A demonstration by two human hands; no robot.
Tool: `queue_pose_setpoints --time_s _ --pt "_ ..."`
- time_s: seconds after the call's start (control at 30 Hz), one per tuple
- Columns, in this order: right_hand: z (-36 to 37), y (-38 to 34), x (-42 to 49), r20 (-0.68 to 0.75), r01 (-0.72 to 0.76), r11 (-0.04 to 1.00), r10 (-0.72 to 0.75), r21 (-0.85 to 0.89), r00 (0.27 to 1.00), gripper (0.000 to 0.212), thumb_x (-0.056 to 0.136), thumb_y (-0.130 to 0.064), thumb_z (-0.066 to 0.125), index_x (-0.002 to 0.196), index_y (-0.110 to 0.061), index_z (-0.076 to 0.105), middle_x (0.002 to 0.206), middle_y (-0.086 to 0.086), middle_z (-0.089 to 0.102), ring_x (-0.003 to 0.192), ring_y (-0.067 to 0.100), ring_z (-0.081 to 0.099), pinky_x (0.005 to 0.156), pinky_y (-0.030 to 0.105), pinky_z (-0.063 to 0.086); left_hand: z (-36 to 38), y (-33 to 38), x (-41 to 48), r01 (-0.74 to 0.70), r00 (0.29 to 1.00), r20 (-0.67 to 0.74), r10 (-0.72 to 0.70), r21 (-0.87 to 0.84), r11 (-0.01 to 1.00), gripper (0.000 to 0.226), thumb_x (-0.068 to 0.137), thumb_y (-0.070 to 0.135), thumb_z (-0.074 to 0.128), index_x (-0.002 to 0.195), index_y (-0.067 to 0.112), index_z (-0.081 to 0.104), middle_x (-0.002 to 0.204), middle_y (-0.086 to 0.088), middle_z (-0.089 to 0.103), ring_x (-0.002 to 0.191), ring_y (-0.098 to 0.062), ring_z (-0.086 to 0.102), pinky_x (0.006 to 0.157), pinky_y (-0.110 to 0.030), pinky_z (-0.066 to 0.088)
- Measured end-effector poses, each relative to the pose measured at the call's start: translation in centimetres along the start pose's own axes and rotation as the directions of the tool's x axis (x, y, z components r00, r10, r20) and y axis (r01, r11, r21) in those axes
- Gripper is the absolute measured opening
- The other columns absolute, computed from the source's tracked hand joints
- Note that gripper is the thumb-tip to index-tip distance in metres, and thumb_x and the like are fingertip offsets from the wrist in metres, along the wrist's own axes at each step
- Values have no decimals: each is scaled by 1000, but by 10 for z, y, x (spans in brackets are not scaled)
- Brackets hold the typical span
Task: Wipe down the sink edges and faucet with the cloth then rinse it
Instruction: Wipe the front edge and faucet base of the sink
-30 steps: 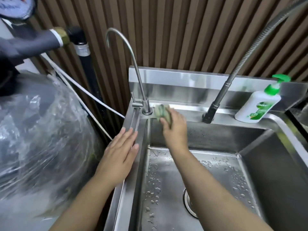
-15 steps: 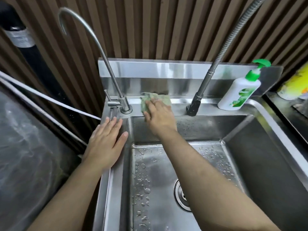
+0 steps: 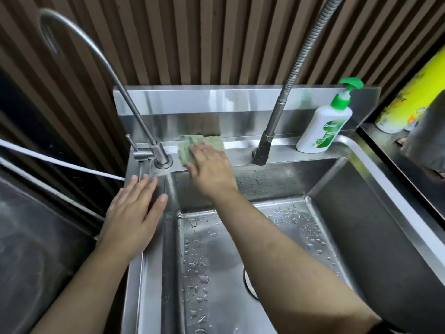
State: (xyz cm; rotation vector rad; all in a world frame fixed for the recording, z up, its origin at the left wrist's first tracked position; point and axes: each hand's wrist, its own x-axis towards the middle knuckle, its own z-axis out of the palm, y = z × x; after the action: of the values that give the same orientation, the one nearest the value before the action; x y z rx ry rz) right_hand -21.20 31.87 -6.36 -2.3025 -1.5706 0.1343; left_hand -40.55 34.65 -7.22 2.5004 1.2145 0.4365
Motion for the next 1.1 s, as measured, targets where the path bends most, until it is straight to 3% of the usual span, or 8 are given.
queue_pose_setpoints --time_s 0.2,0.3,0.47,0.8,0.9,0.97,1.03,1.1 --pt "-10 29 5 -62 -363 931 365 45 929 52 100 -33 27 149 -20 18 158 -2 12 146 22 1 112 42 22 0 -1 1 -14 1000 -10 14 3 1000 84 80 66 10 141 16 37 151 -2 32 143 -15 16 117 -38 11" --pt "-11 22 6 -72 -392 918 395 56 916 53 99 -34 29 149 -19 17 158 -1 11 146 25 1 111 43 24 0 0 1 -9 1000 -10 9 6 1000 84 79 66 9 141 17 38 151 -2 32 143 -14 16 117 -37 11" --pt "-10 16 -27 -155 -367 930 365 20 918 47 97 -30 36 141 -13 33 148 7 35 136 26 25 109 41 20 1 2 0 8 1000 -2 -8 12 1000 85 78 67 8 141 19 37 152 1 30 143 -12 14 117 -35 8" --pt "-18 -5 10 24 -548 829 554 -113 832 59 94 -17 30 149 -8 10 156 13 15 144 32 5 109 51 17 -1 2 1 -5 1000 0 5 4 1000 85 78 67 8 141 18 37 152 0 30 143 -13 14 117 -34 9" --pt "-20 -7 4 -16 -489 859 492 -152 870 57 92 -17 38 146 -12 22 153 11 26 141 30 18 106 47 22 0 0 1 -7 1000 8 7 9 1000 85 78 67 7 142 19 36 152 1 29 143 -13 13 117 -35 9" --pt "-18 -11 -6 -45 -320 936 317 -147 947 50 90 -17 47 139 -16 35 145 7 40 133 25 31 102 40 26 0 0 1 -2 1000 9 2 7 1000 84 78 67 7 141 20 37 152 1 29 143 -12 13 117 -34 8" --pt "-20 -17 -18 -18 -162 986 161 -27 987 41 90 -18 51 130 -19 45 138 3 49 127 23 37 99 36 29 -1 1 2 10 1000 15 -9 -22 1000 82 79 65 10 141 21 37 152 2 29 143 -11 13 116 -31 6" --pt "-24 -17 -30 57 -144 963 134 230 989 31 93 -17 51 123 -21 54 129 4 54 118 23 43 99 35 33 -3 2 1 34 999 39 -32 -55 998 74 82 61 15 141 22 37 152 3 29 143 -10 12 116 -30 6"
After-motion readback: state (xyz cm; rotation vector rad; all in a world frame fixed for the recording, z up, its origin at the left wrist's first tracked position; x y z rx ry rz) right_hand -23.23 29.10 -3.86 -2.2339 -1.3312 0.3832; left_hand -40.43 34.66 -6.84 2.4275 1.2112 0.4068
